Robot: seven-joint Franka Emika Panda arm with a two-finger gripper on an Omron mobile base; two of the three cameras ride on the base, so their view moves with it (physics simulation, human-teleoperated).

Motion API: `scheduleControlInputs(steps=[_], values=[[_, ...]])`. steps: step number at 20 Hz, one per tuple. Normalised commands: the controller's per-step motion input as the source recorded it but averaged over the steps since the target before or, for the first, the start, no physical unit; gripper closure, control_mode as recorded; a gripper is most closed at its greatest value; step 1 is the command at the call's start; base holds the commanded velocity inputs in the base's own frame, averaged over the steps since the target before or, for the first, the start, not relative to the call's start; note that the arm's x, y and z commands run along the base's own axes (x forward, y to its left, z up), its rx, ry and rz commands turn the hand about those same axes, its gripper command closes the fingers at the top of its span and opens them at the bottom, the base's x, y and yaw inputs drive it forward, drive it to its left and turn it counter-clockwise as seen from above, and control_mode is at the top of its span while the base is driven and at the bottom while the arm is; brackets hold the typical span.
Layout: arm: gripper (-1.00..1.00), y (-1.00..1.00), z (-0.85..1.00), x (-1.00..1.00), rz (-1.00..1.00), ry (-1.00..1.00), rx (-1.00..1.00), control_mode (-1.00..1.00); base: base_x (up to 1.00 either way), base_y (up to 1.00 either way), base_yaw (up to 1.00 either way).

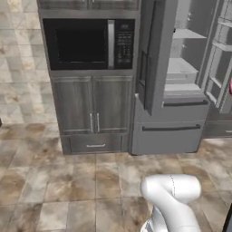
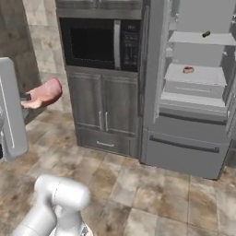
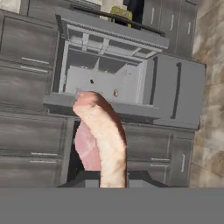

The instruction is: Transport the steak and cucumber to the fridge. Place the steak on the rack containing meat and place the cucumber on the rack containing the vegetable, ensuring meats and vegetables are on different racks.

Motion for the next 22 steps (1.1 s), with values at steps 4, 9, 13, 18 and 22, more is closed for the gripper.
scheduleControlInputs(steps=[4, 9, 13, 18, 22], values=[[1.00, 0.00, 0.00, 0.00, 0.00, 0.00, 0.00, 1.00, 0.52, -1.00, 0.00], [1.00, 0.00, 0.00, 0.00, 0.00, 0.00, 0.00, 1.00, 0.56, -0.91, 0.00], [1.00, 0.00, 0.00, 0.00, 0.00, 0.00, 0.00, 1.00, 0.88, -0.16, 0.01], [1.00, 0.00, 0.00, 0.00, 0.00, 0.00, 0.00, 1.00, 0.84, -0.03, 0.01], [1.00, 0.00, 0.00, 0.00, 0.00, 0.00, 0.00, 1.00, 0.71, -0.38, 0.02]])
